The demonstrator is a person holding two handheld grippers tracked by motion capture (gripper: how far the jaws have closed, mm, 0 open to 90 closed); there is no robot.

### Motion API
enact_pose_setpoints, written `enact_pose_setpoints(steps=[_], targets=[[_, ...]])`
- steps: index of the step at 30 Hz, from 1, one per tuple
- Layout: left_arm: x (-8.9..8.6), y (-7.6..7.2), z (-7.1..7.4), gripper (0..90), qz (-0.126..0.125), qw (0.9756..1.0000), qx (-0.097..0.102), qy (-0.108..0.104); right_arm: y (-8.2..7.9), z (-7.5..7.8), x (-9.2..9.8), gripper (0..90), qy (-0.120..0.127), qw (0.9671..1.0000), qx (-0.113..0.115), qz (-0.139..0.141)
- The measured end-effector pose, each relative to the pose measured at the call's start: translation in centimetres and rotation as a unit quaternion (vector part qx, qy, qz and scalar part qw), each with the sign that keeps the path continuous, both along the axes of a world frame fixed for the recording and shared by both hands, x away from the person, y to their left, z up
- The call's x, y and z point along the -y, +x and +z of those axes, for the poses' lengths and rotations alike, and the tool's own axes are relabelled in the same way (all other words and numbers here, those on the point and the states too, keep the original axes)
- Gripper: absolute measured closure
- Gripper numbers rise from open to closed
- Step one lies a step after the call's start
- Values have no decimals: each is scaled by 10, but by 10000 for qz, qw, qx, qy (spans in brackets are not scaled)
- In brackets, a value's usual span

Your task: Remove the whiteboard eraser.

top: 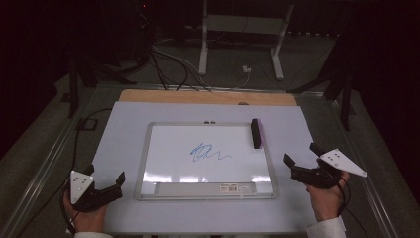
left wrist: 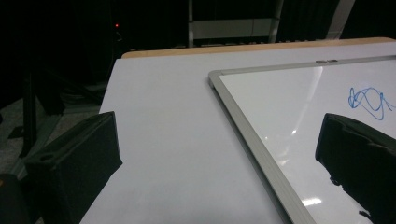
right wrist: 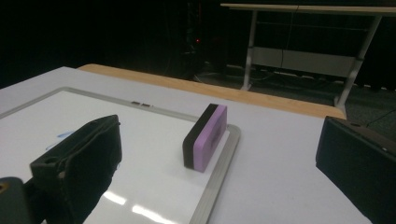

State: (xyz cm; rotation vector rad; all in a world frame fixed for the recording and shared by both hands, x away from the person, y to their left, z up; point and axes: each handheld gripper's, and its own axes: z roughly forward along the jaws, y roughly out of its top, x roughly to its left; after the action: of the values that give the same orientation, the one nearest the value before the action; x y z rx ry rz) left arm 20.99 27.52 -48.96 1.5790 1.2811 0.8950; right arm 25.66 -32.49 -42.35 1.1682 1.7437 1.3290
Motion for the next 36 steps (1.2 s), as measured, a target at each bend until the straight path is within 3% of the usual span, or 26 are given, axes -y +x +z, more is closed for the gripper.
enact_pose_setpoints(steps=[18, 36], targets=[[1, -2, -2, 7, -27, 10000, 0, -36, 34, 18, -7, 4, 128, 9998, -124, 132], [-2, -3, -4, 7, -7, 9999, 2, -171, 71, 15, -22, 4, 208, 9985, -432, 262]])
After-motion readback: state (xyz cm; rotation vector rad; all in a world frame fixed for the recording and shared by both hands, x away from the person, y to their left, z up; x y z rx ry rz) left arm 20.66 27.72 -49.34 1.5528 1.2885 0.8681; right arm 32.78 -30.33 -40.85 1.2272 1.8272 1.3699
